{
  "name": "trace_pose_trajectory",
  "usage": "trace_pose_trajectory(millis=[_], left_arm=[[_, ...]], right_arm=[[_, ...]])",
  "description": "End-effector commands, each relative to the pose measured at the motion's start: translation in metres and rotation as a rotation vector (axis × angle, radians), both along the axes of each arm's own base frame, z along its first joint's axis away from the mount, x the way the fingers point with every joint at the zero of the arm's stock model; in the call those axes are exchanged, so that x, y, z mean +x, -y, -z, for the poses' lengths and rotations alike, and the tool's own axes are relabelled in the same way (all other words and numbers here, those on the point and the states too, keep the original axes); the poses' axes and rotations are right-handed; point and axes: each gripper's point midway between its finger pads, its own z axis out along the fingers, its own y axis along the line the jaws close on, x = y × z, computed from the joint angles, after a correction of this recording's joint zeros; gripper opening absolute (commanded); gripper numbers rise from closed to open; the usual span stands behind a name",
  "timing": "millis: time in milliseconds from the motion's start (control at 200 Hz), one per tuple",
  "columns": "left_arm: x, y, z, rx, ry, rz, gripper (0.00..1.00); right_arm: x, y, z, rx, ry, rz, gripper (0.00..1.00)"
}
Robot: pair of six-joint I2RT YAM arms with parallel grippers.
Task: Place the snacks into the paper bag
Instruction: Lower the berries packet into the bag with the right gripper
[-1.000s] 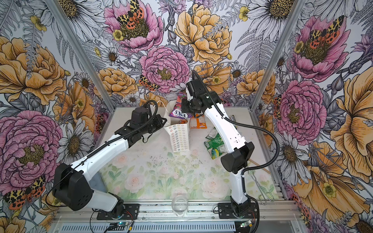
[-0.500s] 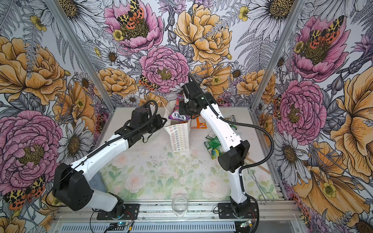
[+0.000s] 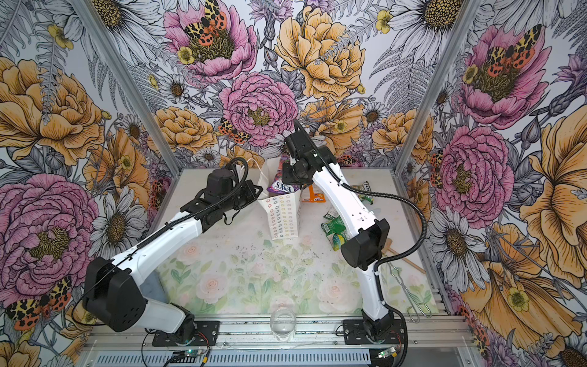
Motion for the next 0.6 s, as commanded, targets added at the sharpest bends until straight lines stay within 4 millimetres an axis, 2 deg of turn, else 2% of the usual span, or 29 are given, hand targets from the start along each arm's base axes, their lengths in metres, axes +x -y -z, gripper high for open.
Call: trace_pose_trajectory(millis=[0,595], left_arm=[[0.003,0.007,-0.017,-0.039,0.036,0.023,0.05],[0.005,0.008,-0.016,-0.040,0.034,0.025,0.05]], right_arm=[[-0.003,-0.008,-0.006,-0.004,0.016,-0.044,0.00],[-0.017,-0.027,0.010,-0.001,-0.043,-0.172,0.00]])
